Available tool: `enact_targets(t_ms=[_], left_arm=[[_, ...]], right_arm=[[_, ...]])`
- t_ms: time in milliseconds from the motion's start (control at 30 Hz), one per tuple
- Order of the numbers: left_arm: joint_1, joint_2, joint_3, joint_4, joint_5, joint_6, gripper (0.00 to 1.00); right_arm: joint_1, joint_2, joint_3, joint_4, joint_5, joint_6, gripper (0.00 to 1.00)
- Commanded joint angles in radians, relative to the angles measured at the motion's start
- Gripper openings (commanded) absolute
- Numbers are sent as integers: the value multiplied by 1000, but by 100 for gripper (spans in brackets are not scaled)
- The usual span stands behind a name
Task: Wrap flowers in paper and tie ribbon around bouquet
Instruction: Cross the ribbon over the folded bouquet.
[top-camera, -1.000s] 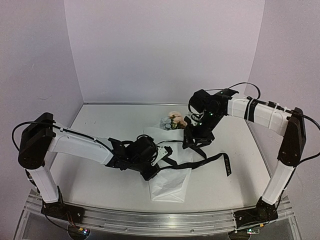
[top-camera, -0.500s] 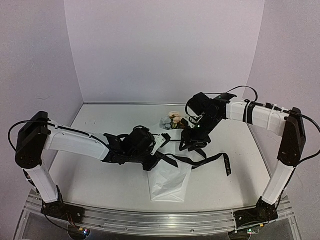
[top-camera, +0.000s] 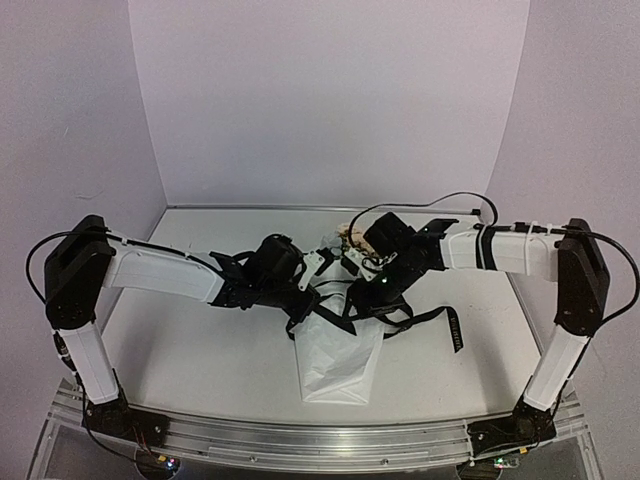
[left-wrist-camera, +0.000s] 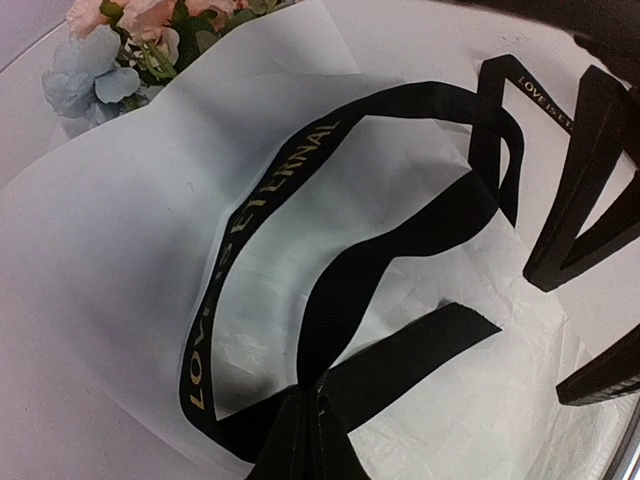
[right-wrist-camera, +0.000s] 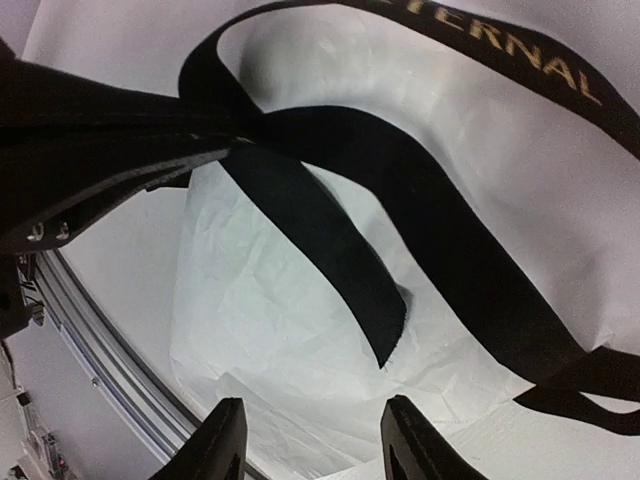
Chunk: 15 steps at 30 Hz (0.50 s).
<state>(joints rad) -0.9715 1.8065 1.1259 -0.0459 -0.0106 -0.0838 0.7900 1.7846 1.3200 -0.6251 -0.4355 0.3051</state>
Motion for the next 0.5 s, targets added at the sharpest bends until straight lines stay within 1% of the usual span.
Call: enact_targets(t_ms=[0, 333, 467], left_arm=[[18, 6, 45, 4, 73, -19, 3], [43, 37, 56, 0, 121, -34, 4], [52, 45, 59, 1, 130, -39, 4]], right_arm=[[26, 43, 5, 79, 60, -97, 49], [62, 129, 1, 130, 191, -155, 52], [82, 140, -4, 142, 262, -165, 52]])
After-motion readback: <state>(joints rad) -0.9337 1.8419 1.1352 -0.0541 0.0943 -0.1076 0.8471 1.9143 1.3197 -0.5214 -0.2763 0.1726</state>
